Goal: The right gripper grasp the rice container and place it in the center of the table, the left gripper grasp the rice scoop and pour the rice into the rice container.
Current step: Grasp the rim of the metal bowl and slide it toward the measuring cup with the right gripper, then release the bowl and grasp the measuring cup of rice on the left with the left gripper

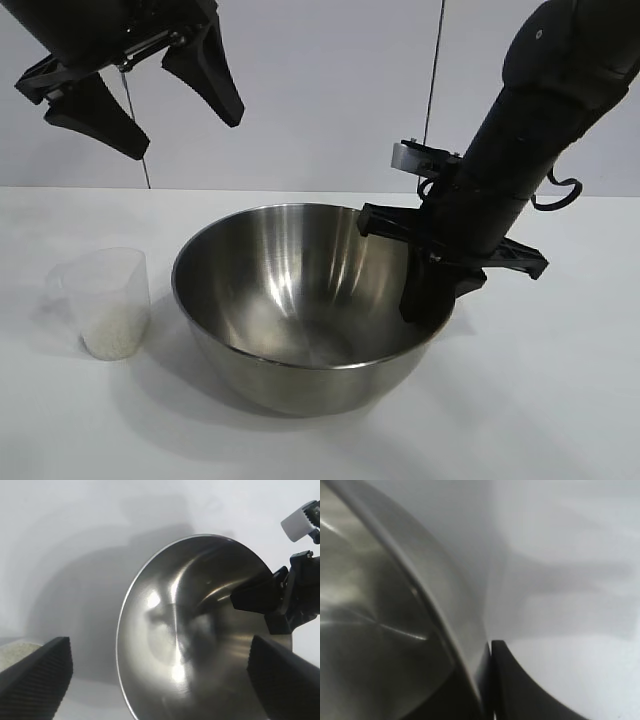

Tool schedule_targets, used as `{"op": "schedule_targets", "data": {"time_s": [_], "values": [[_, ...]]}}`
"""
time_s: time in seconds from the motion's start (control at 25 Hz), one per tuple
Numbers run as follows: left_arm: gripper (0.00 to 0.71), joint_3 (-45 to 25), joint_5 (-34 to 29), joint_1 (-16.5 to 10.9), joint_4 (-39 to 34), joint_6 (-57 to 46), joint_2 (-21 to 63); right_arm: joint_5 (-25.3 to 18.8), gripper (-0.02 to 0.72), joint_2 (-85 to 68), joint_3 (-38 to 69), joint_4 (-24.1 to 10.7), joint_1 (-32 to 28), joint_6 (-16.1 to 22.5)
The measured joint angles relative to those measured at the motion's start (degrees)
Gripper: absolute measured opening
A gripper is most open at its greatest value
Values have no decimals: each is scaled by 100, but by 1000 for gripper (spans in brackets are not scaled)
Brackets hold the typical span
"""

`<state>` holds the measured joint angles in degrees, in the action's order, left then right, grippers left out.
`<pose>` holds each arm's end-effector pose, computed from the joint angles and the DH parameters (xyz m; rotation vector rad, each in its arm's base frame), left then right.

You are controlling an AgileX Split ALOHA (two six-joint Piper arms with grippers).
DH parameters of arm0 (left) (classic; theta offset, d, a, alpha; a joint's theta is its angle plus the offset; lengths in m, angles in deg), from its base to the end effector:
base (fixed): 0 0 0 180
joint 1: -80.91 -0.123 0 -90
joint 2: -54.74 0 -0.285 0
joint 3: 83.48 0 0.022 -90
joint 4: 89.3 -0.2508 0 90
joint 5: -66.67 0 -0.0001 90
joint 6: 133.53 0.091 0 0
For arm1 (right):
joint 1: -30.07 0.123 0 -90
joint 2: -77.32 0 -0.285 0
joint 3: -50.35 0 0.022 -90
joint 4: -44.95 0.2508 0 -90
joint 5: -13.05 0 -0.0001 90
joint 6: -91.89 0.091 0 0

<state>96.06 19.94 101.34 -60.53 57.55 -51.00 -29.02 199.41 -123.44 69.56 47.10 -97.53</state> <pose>0.3336 -0.1583 0.2753 0.3816 2.6154 -0.6498 0.3563 0.1357 0.1409 -0.2433 2.9493 0.4830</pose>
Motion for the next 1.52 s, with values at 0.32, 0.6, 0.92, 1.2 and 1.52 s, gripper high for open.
{"op": "schedule_targets", "data": {"time_s": [0.32,0.6,0.92,1.2,1.52], "values": [[686,0,0,0,0,0,0,-14,421,-15,-6,48,0,39],[686,0,0,0,0,0,0,-361,648,-518,-354,-26,-28,362],[686,0,0,0,0,0,0,-1223,652,-932,-926,-265,-531,514],[686,0,0,0,0,0,0,-1516,652,-1389,-940,-444,-917,514],[686,0,-70,0,0,61,0,-1668,652,-1427,-944,-533,-939,565]]}}
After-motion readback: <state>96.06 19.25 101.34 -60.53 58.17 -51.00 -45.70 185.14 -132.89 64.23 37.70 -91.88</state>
